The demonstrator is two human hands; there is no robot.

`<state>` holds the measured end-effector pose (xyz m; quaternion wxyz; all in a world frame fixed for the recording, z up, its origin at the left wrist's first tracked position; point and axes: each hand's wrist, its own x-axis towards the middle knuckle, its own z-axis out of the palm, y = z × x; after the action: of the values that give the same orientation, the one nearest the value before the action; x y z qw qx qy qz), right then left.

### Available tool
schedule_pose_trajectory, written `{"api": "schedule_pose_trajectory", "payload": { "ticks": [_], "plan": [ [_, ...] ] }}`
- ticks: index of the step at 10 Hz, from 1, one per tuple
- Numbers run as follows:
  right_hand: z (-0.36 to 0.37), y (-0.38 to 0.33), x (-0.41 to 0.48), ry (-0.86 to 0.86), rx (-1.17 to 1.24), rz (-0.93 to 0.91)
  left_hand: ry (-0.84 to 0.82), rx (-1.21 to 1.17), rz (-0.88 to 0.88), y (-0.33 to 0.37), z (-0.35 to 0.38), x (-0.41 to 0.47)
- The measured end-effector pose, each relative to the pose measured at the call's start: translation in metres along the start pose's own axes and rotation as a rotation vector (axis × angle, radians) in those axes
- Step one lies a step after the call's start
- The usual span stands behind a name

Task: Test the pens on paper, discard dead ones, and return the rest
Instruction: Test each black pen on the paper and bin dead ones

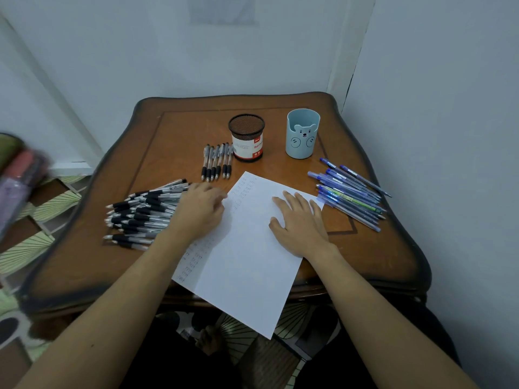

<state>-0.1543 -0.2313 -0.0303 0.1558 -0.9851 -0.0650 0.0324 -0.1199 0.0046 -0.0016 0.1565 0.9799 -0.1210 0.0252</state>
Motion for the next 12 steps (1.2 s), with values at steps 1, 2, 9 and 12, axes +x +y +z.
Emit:
{"api": "schedule_pose_trajectory", "payload": {
  "ticks": [1,2,9,12],
  "plan": [
    [0.000,0.000,-0.001,0.009,0.005,-0.002,0.081,0.092,-0.170,-0.008,-0.006,0.008],
    [0.000,0.000,-0.001,0.012,0.002,0.001,-0.022,0.131,-0.303,-0.022,-0.009,0.020],
    [0.000,0.001,-0.002,0.002,0.027,-0.011,0.167,0.130,-0.270,-0.018,-0.009,0.031],
    [-0.002,0.001,-0.003,0.007,0.037,-0.009,0.379,0.053,0.317,-0.013,0.000,0.019]
  ]
}}
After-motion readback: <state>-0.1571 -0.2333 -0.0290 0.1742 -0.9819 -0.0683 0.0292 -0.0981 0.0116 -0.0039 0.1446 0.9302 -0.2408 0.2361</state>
